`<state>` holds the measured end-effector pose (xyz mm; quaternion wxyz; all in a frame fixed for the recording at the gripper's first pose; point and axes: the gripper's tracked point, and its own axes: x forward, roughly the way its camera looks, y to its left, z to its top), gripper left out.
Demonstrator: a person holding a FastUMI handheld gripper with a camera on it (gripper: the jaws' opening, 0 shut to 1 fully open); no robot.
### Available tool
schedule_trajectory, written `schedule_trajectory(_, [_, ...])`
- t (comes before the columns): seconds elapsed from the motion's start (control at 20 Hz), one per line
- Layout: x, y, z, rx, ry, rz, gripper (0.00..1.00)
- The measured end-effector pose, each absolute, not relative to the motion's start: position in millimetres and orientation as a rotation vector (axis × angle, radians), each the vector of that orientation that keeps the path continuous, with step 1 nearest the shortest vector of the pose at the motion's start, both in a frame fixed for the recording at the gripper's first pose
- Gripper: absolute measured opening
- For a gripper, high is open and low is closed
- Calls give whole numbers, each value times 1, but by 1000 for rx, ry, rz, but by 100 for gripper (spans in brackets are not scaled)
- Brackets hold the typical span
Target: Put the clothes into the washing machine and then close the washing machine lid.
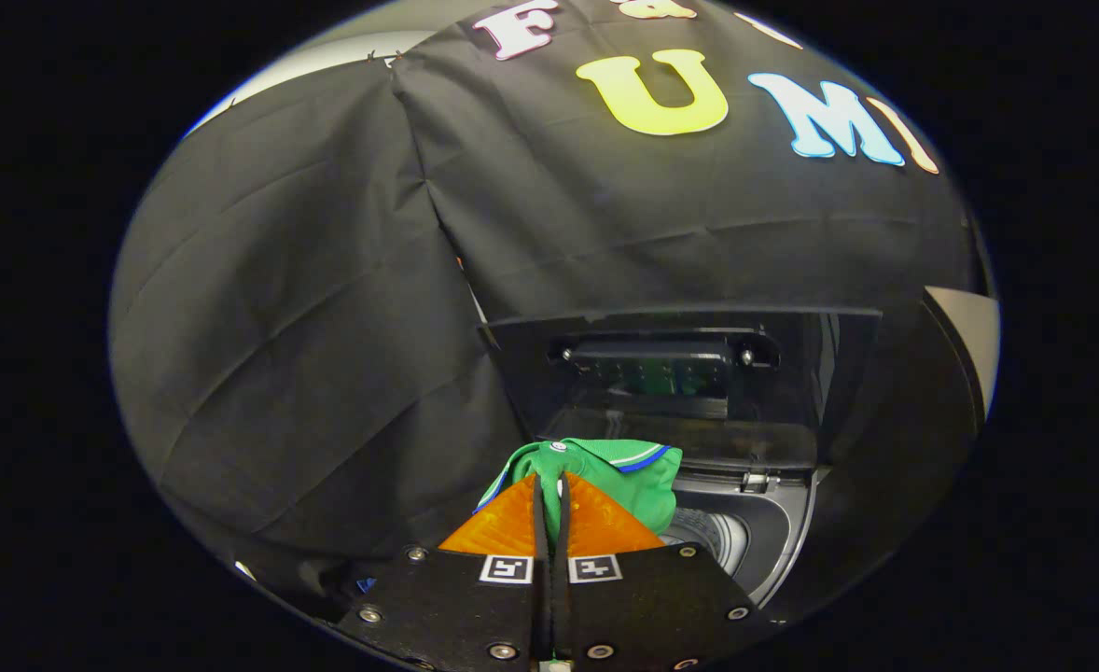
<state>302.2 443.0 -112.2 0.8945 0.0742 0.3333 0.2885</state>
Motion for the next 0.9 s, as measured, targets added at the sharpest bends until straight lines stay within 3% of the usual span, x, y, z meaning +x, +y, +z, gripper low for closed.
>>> schedule_trajectory(0.3, [298, 441, -176, 98, 762, 549, 3])
schedule_trajectory(0.45, [295, 437, -198, 65, 785, 523, 11])
schedule_trajectory(0.75, [295, 422, -213, -16, 762, 455, 95])
schedule_trajectory(0.9, [292, 420, -214, -36, 740, 459, 95])
